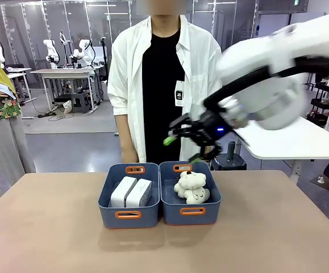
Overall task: Sort the digital clocks into the basket.
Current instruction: Pick up the Digital clock from the table and place it into the empty Plastic storage basket.
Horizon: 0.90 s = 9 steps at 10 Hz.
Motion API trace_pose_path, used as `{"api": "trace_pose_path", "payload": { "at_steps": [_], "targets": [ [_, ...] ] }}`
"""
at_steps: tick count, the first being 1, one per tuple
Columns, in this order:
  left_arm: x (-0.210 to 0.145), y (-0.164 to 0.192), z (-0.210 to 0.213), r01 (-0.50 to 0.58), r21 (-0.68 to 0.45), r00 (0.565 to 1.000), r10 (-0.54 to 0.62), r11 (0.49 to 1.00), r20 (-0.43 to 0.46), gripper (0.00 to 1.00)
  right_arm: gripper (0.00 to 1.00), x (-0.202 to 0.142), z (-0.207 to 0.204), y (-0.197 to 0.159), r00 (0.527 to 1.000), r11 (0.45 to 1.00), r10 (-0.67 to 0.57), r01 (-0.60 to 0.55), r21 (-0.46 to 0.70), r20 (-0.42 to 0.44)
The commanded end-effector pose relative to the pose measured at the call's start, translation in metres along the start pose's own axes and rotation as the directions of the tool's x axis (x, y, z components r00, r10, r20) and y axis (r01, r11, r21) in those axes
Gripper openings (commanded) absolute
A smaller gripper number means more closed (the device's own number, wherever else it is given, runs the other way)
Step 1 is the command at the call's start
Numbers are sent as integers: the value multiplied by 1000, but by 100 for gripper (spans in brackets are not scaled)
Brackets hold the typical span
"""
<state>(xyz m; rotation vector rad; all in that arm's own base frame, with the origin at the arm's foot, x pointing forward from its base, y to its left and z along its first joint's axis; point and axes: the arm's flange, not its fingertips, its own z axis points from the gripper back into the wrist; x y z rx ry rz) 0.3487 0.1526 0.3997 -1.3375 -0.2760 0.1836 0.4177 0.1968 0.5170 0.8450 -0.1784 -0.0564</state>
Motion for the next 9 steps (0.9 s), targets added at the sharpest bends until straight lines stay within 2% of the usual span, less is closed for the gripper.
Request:
{"api": "trace_pose_path", "payload": {
  "at_steps": [1, 2, 4, 5, 7, 9],
  "targets": [
    [-2, -6, 2, -14, -6, 1000, 14, 1000, -5, 100, 100, -31, 59, -60, 996, 995, -72, 69, 67, 44],
    [-2, -6, 2, -14, -6, 1000, 14, 1000, -5, 100, 100, -48, 99, -83, 983, 990, -134, 127, 66, 125],
    [-2, -6, 2, -14, -6, 1000, 14, 1000, -5, 100, 100, -82, 167, -120, 946, 970, -226, 196, 146, 232],
    [-2, -6, 2, -14, -6, 1000, 14, 1000, -5, 100, 100, -97, 194, -135, 938, 943, -273, 217, 253, 212],
    [-2, -6, 2, -14, -6, 1000, 14, 1000, -5, 100, 100, -116, 228, -173, 901, 904, -378, 309, 297, 214],
    [-2, -6, 2, -14, -6, 1000, 14, 1000, -5, 100, 100, -125, 241, -194, 905, 881, -383, 297, 368, 187]
  ]
}}
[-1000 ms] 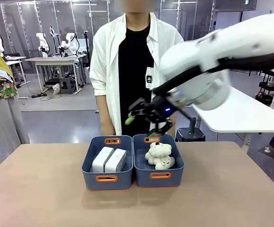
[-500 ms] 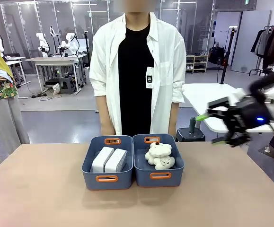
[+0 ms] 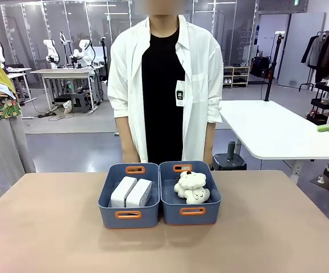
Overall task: Sort the digital clocks into the basket.
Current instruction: Pick up the Digital clock from the table and place it into the empty Plastic storage basket.
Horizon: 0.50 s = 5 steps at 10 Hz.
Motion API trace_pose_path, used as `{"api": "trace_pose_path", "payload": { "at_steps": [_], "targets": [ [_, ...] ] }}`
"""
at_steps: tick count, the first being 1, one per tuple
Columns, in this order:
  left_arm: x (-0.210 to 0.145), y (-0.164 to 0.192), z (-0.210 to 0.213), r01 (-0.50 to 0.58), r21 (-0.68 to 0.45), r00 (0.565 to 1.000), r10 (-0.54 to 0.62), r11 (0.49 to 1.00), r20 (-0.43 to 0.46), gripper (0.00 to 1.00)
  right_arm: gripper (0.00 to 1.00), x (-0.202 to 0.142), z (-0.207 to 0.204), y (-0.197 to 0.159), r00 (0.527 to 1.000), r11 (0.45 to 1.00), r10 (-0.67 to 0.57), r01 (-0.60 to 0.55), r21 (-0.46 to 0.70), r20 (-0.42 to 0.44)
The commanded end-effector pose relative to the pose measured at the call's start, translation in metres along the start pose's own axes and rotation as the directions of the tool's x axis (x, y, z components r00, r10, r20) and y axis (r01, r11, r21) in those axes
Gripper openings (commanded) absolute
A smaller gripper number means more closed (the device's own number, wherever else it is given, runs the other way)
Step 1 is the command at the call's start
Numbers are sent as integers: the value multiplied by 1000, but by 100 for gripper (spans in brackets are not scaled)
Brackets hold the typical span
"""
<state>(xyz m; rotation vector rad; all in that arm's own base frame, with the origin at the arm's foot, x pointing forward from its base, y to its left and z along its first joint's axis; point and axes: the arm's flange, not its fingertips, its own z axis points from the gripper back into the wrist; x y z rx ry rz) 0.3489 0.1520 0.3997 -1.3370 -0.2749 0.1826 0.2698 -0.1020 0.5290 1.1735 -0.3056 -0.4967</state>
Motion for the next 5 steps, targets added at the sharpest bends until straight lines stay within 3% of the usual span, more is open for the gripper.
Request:
{"api": "trace_pose_path", "payload": {
  "at_steps": [1, 3, 4, 5],
  "targets": [
    [-2, -6, 3, -14, -7, 1000, 14, 1000, -4, 100, 100, -11, -2, -25, 999, 999, -24, 26, 40, -38],
    [-2, -6, 3, -14, -7, 1000, 14, 1000, -4, 100, 100, -1, -19, -35, 993, 998, -66, 67, 13, -93],
    [-2, -6, 3, -14, -7, 1000, 14, 1000, -4, 100, 100, 3, 6, -16, 998, 998, -54, 55, 23, -40],
    [-2, -6, 3, -14, -7, 1000, 14, 1000, -4, 100, 100, 3, 6, -16, 998, 998, -54, 55, 23, -40]
  ]
}}
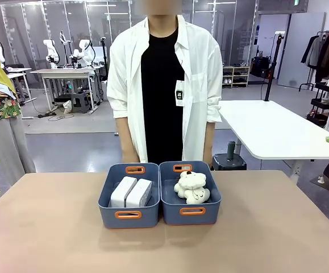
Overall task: Sort the digital clocks into the basket.
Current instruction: Pick up the Digital clock from the table and place it into the empty Plastic storage basket.
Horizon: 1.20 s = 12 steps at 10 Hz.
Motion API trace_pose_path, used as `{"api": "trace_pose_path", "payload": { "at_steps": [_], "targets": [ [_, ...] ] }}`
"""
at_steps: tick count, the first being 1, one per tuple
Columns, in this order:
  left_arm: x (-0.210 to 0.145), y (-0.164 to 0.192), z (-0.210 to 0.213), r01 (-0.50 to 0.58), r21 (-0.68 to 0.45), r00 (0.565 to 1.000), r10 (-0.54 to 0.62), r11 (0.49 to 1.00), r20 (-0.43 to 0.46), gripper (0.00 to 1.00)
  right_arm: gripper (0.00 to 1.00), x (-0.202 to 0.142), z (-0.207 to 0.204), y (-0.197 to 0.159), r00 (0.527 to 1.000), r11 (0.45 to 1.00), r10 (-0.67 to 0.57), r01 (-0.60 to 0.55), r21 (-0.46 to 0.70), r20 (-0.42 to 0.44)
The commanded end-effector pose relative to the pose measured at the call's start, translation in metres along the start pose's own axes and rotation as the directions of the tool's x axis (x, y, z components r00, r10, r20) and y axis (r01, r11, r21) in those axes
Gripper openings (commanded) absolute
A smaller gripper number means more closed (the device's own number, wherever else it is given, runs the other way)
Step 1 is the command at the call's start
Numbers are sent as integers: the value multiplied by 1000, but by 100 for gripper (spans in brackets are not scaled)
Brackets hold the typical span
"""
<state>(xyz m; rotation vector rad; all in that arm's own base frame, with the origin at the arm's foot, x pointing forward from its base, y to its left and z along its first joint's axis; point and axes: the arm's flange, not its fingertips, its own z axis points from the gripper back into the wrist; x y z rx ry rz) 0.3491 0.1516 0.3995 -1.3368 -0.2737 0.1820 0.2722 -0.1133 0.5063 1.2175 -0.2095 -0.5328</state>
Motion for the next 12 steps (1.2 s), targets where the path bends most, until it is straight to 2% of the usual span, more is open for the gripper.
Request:
{"api": "trace_pose_path", "payload": {
  "at_steps": [1, 12],
  "targets": [
    [-2, -6, 3, -14, -7, 1000, 14, 1000, -2, 100, 100, -7, 6, 7, 999, 1000, 30, -30, 8, 20],
    [-2, -6, 3, -14, -7, 1000, 14, 1000, -2, 100, 100, -7, 6, 7, 999, 1000, 30, -30, 8, 20]
  ]
}}
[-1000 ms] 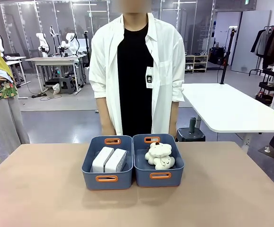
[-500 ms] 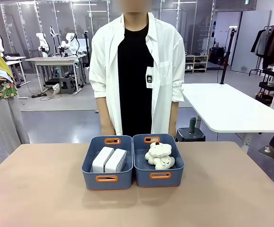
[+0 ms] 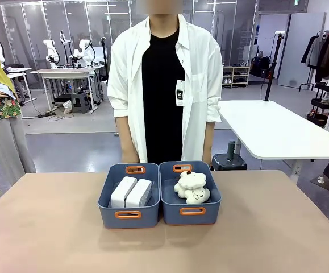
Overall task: Sort the digital clocks into the basket.
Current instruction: Pick up the Digital clock from the table and place it into the empty Plastic storage basket.
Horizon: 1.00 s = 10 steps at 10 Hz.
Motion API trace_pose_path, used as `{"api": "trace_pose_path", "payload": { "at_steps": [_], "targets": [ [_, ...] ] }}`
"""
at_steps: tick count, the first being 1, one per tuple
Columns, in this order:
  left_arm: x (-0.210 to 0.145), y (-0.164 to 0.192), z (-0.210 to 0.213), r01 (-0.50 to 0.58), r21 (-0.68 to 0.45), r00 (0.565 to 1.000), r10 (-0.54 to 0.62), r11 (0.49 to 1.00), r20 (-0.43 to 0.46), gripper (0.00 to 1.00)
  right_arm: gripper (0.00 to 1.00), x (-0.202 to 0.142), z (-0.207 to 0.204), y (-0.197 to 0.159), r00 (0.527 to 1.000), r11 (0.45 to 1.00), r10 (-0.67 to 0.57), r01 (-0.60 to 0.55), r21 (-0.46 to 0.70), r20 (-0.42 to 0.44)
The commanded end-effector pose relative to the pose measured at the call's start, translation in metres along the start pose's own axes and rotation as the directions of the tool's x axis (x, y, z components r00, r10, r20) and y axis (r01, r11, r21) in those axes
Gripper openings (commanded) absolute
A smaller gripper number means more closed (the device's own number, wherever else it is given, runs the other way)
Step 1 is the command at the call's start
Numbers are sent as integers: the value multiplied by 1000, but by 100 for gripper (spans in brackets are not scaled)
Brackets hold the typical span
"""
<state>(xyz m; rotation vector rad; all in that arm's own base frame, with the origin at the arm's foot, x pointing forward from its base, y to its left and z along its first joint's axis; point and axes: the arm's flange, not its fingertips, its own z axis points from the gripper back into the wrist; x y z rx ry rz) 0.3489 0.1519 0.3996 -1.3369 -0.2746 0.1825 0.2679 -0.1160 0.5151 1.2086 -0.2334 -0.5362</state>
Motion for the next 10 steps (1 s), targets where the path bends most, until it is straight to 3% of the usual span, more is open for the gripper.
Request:
{"api": "trace_pose_path", "payload": {
  "at_steps": [1, 10],
  "targets": [
    [-2, -6, 3, -14, -7, 1000, 14, 1000, -3, 100, 100, -3, -1, 1, 1000, 1000, 19, -19, 11, -1],
    [-2, -6, 3, -14, -7, 1000, 14, 1000, -3, 100, 100, -3, -1, 1, 1000, 1000, 19, -19, 11, -1]
  ]
}}
